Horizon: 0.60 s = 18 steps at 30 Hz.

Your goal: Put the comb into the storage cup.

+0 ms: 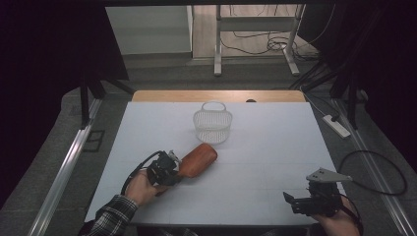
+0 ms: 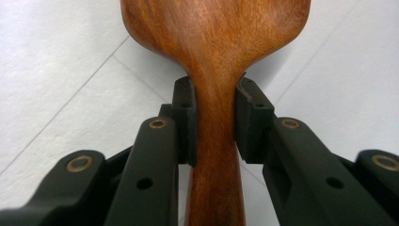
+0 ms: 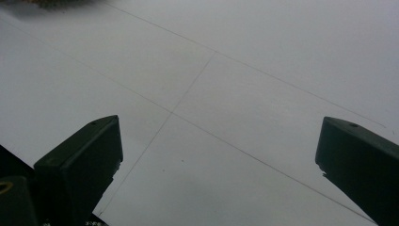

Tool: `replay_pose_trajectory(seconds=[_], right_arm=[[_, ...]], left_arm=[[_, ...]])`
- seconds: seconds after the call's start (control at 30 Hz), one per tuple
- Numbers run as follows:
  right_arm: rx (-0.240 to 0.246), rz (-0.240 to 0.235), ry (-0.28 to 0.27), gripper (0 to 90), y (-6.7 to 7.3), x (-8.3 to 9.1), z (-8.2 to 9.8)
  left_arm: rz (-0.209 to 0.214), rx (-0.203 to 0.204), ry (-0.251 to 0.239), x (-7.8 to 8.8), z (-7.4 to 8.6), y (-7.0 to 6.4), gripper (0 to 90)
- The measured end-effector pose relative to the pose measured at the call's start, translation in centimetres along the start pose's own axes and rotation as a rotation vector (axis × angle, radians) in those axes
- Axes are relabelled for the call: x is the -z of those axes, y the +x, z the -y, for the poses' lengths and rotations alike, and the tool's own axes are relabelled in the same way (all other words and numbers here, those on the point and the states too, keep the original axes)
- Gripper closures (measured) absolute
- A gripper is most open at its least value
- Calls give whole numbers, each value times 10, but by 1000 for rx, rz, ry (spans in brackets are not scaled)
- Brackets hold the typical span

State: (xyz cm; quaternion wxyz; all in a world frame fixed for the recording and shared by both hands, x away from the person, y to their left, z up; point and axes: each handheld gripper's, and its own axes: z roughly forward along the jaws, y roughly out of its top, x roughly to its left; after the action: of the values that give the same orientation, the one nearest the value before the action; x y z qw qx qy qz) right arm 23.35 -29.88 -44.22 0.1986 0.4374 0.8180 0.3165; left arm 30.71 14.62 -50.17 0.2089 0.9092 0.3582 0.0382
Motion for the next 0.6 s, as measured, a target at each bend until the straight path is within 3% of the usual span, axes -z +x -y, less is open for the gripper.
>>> replay_pose_trajectory(seconds=[0.17,0.6], right_arm=[[0,0,-1,15,0,0,0],[0,2,-7,13,0,1,0]], left_arm=[[32,-6,-28,3,-1,-2,724],[42,-41,-97,13,-3,-11,724]])
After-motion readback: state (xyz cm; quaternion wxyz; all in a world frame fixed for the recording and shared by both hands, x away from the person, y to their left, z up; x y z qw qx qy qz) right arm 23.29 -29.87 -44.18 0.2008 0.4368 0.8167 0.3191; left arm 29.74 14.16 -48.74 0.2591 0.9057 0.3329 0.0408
